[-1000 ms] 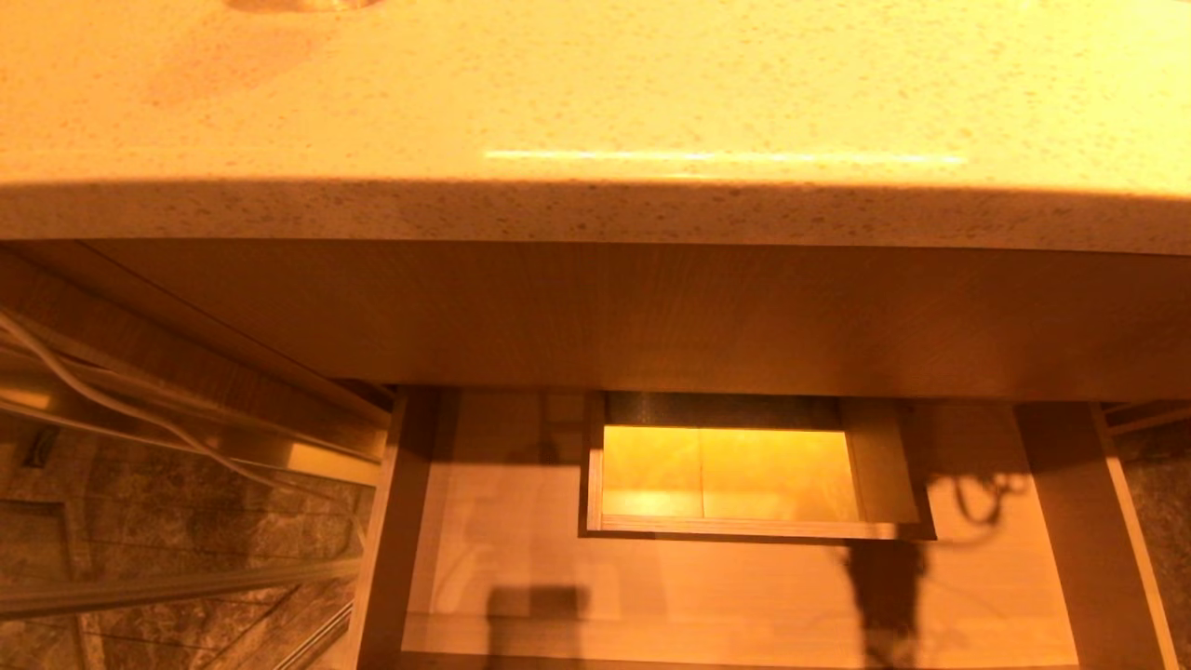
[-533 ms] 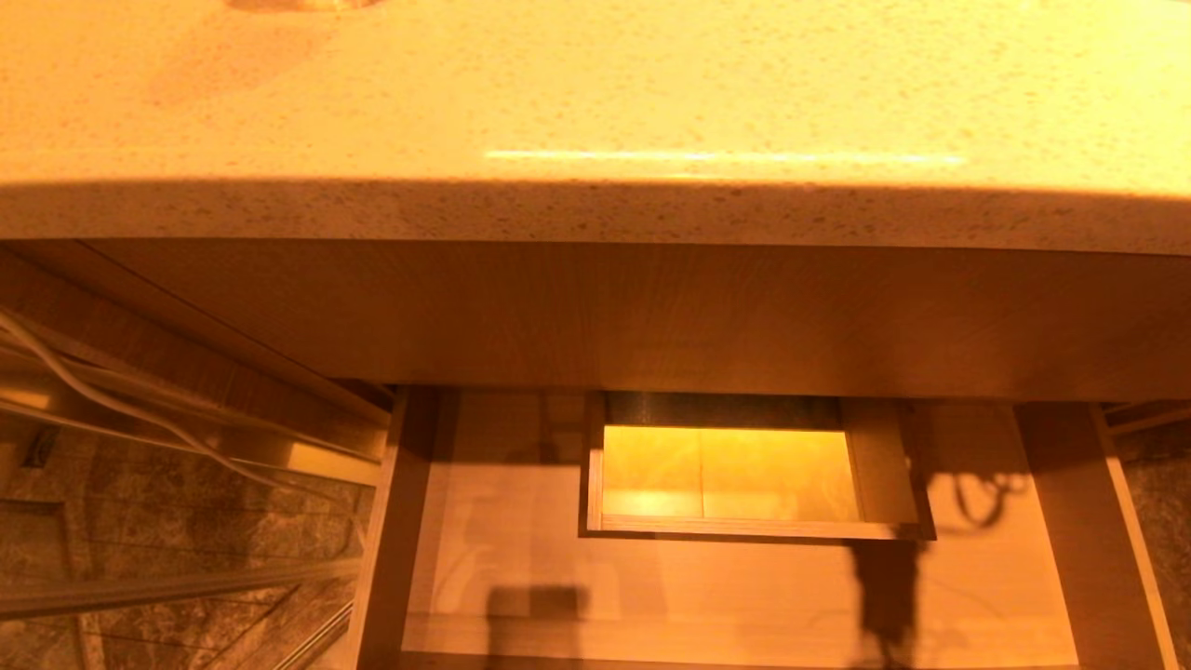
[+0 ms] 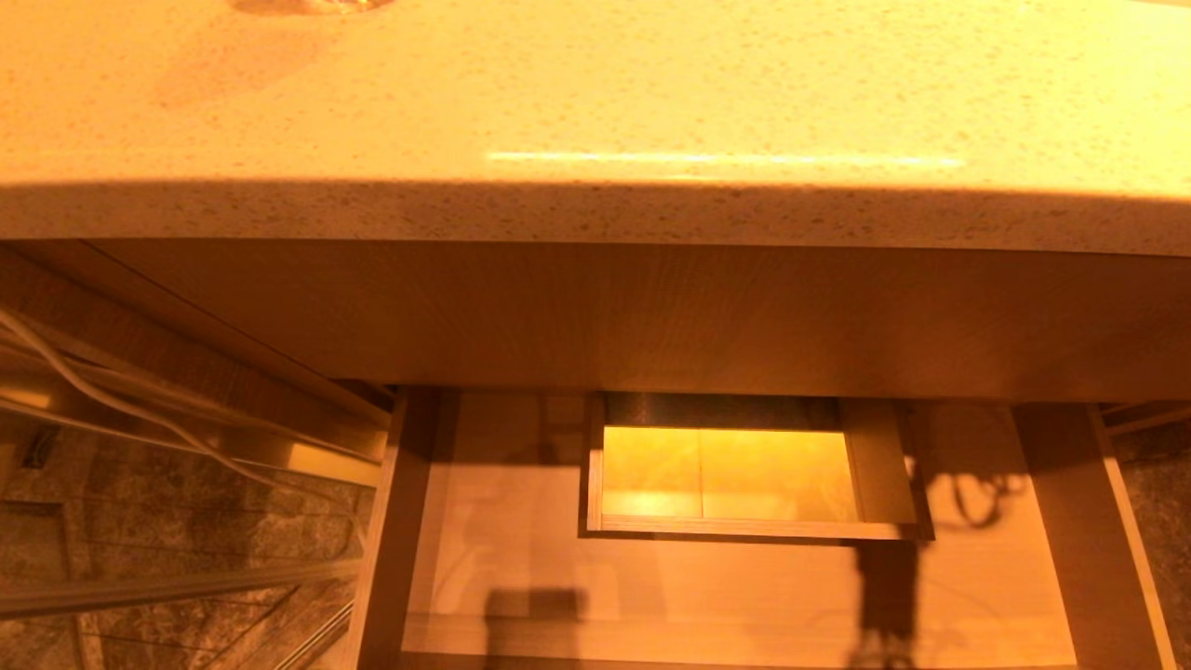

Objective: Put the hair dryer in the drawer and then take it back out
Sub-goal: Put it into the drawer

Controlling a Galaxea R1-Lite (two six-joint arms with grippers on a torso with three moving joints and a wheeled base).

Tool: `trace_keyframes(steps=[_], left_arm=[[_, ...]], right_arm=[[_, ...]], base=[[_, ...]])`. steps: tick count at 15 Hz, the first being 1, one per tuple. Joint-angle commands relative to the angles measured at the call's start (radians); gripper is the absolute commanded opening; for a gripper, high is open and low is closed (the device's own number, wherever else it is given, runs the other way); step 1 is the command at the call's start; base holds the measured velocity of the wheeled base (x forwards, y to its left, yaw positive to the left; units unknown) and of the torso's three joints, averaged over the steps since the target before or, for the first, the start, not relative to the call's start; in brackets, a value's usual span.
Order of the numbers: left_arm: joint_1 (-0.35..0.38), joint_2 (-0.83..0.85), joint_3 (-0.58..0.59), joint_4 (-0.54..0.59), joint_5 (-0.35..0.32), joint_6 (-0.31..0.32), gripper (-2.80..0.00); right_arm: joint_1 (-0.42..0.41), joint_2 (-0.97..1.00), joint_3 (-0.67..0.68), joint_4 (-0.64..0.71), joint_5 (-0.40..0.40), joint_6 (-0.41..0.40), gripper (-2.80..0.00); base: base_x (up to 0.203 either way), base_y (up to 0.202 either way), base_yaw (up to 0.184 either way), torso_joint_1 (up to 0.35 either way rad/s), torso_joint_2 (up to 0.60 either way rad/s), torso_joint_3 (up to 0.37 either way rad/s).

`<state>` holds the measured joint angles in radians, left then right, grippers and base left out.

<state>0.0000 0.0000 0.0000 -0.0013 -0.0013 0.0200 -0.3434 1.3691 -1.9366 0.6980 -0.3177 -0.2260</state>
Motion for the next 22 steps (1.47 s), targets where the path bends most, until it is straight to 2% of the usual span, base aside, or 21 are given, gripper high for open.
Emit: trace_keyframes(steps=[1, 3, 4, 14, 22], left_arm=[[0.0, 0.0, 0.002, 0.0, 0.0, 0.0, -2.8], [0.0, 0.0, 0.002, 0.0, 0.0, 0.0, -2.8], [0.0, 0.0, 0.002, 0.0, 0.0, 0.0, -2.8], [0.0, 0.0, 0.002, 0.0, 0.0, 0.0, -2.8], [0.0, 0.0, 0.002, 0.0, 0.0, 0.0, -2.8]], right_arm=[[0.0, 0.01, 0.004, 0.008, -0.001, -0.003, 0.0], [0.0, 0.01, 0.005, 0.017, 0.002, -0.003, 0.0], [0.0, 0.008, 0.007, 0.017, 0.012, -0.003, -2.8], [0.0, 0.007, 0.007, 0.02, 0.012, -0.007, -2.8], [0.009, -0.06, 0.007, 0.049, 0.063, -0.1, -2.8]], base=[[0.0, 0.0, 0.0, 0.0, 0.0, 0.0], [0.0, 0.0, 0.0, 0.0, 0.0, 0.0], [0.0, 0.0, 0.0, 0.0, 0.0, 0.0], [0.0, 0.0, 0.0, 0.0, 0.0, 0.0], [0.0, 0.0, 0.0, 0.0, 0.0, 0.0]])
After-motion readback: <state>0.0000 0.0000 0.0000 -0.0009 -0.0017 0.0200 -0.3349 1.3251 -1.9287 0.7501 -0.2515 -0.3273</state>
